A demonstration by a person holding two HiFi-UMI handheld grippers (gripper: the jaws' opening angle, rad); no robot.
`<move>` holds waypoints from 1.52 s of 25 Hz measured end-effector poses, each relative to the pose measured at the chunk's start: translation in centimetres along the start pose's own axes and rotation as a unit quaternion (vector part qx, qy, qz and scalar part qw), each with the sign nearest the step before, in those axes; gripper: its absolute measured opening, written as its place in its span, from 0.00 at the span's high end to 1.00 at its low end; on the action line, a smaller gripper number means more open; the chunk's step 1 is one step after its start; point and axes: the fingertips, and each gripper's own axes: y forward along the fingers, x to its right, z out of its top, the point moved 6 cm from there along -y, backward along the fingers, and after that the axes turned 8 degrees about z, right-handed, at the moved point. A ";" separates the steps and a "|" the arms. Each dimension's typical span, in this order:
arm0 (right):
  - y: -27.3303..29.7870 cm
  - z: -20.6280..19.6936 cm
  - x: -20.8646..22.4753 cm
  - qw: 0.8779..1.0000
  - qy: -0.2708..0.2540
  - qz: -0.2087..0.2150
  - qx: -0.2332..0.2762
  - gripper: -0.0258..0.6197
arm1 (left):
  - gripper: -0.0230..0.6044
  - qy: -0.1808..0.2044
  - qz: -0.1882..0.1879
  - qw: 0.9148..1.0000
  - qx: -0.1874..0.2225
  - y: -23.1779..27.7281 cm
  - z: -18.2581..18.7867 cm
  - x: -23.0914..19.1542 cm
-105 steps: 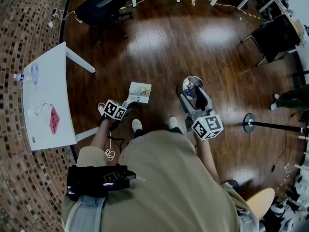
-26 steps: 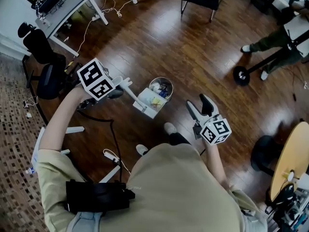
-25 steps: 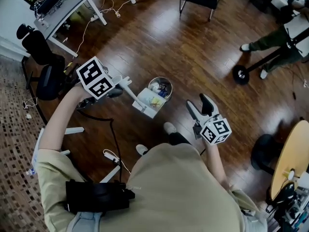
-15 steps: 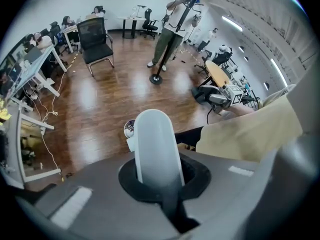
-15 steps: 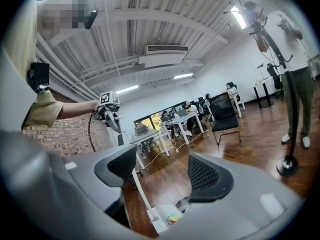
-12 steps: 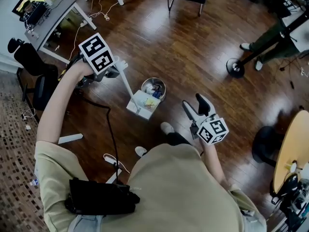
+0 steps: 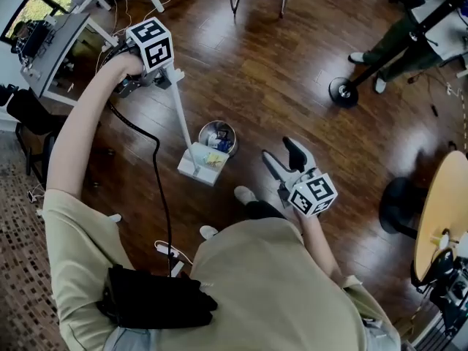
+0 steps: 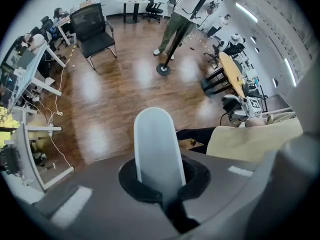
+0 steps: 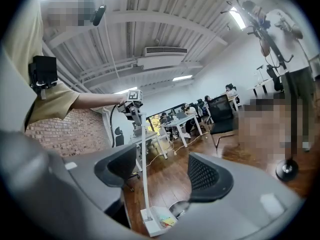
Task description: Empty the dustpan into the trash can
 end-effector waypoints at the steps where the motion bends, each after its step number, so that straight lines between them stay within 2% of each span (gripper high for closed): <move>1: -0.2 0.1 0.4 1.000 0.000 -0.004 0.002 0.48 | 0.96 0.001 0.004 1.000 -0.007 0.0 1.0 -0.5; 6: -2.2 0.3 2.3 0.999 0.006 -0.030 0.012 0.48 | 0.96 -0.003 0.011 0.999 -0.034 0.2 5.0 -2.6; 11: -3.4 -0.2 3.8 0.999 0.016 -0.048 0.013 0.48 | 0.96 -0.003 0.013 0.999 -0.045 0.7 7.3 -3.1; 18: -3.1 -0.3 3.6 0.999 0.016 -0.042 0.014 0.48 | 0.96 0.004 0.018 0.999 -0.044 1.2 7.0 -2.0; 24: -1.3 -0.6 2.5 1.000 0.020 -0.005 0.000 0.48 | 0.96 -0.008 0.023 1.000 -0.014 0.8 1.6 -0.3; 32: 3.0 -0.9 -1.2 0.998 0.011 0.063 -0.021 0.49 | 0.96 0.003 0.051 0.998 0.046 1.4 -8.4 5.5; 34: 4.0 -0.8 -2.7 0.997 0.005 0.078 -0.024 0.49 | 0.96 0.004 0.042 0.997 0.057 1.6 -11.2 7.2; 38: 5.9 -0.8 -6.1 0.993 -0.003 0.113 -0.034 0.49 | 0.96 0.002 0.001 0.996 0.091 1.2 -17.7 12.4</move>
